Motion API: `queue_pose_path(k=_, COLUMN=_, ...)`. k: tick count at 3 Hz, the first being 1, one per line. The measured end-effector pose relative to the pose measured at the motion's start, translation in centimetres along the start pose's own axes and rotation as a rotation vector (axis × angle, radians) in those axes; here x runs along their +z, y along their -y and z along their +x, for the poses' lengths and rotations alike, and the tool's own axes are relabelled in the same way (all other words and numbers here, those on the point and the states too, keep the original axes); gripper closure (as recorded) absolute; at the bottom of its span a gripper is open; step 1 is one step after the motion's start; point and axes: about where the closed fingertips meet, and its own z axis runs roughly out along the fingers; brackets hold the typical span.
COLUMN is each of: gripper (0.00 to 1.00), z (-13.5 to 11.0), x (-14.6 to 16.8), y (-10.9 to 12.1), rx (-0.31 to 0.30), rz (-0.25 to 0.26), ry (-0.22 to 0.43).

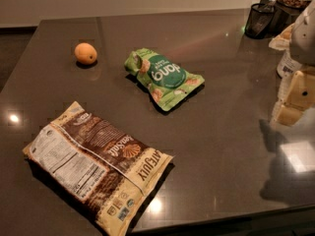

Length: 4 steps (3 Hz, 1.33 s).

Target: Move orange near green rice chip bag

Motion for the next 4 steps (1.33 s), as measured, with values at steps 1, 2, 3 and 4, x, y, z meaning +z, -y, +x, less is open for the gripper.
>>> queue_pose_path(k=1, gripper=0.0, z=0.0, x=0.0, y=0.0, rx=0.0, rz=0.0, ry=0.0)
queue_pose_path(k=2, gripper=0.0, z=-1.7, x=0.3, y=0.7, rx=0.016, rz=-0.001, ry=0.015)
queue_pose_path(k=3, gripper=0.0, z=-5.3, x=2.2, y=2.1, rx=0.043, rz=-0.021, ry=0.032)
queue_pose_path(k=4, gripper=0.0, z=-9.3, x=4.4, y=3.0, rx=0.064, rz=-0.048, ry=0.052)
